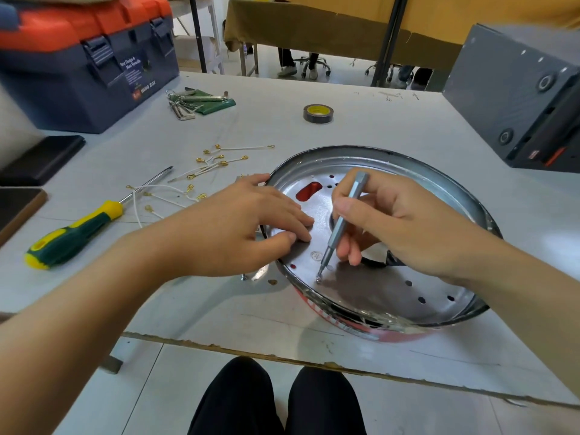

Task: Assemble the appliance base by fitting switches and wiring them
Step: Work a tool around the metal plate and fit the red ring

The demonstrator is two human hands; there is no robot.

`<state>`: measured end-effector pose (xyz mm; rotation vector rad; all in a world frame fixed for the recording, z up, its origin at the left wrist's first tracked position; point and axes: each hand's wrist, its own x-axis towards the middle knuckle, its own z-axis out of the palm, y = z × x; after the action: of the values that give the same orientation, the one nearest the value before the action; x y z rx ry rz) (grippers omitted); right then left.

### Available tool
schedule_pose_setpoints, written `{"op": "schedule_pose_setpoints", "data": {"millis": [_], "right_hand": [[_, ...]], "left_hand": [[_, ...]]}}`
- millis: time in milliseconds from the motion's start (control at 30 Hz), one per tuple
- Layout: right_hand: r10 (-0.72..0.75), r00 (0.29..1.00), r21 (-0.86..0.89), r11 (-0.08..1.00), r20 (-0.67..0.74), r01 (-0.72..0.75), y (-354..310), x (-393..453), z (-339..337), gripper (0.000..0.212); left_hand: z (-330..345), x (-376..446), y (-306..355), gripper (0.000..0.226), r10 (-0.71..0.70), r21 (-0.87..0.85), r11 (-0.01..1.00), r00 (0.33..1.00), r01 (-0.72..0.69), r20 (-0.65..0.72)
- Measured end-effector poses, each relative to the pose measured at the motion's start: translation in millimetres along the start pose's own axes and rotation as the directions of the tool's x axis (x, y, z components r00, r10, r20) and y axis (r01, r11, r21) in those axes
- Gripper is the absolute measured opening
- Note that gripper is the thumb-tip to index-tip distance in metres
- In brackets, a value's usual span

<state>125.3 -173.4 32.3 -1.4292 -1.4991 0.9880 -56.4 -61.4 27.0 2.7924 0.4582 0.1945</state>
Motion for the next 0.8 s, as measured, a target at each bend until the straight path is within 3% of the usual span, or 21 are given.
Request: {"op": "schedule_pose_setpoints", "data": {"millis": [233,500,633,800], "right_hand": [[-0.031,0.999,-0.100,0.994,0.030,0.033,-5,-2,-1,0.010],[-0.016,0.973,-0.304,0.949,0.229,0.088,-36,8,-17,0.008],[0.035,0.952,-0.499,0.857,0.305,0.129,-54,14,-18,0.004],[0.076,0.952,-0.738,0.651,0.296,0.177,-66,20,-7,0.013]], "left_hand": [[1,0,0,0.039,0.006,-0.008,1.000,1.000,-0.006,-0.012],[1,0,1,0.040,0.008,-0.013,1.000,1.000,-0.008,-0.013],[1,0,2,0.042,0.012,-0.004,1.000,1.000,-0.012,-0.006],[1,0,4,0.041,0.025,-0.001,1.000,1.000,-0.025,0.008]]}}
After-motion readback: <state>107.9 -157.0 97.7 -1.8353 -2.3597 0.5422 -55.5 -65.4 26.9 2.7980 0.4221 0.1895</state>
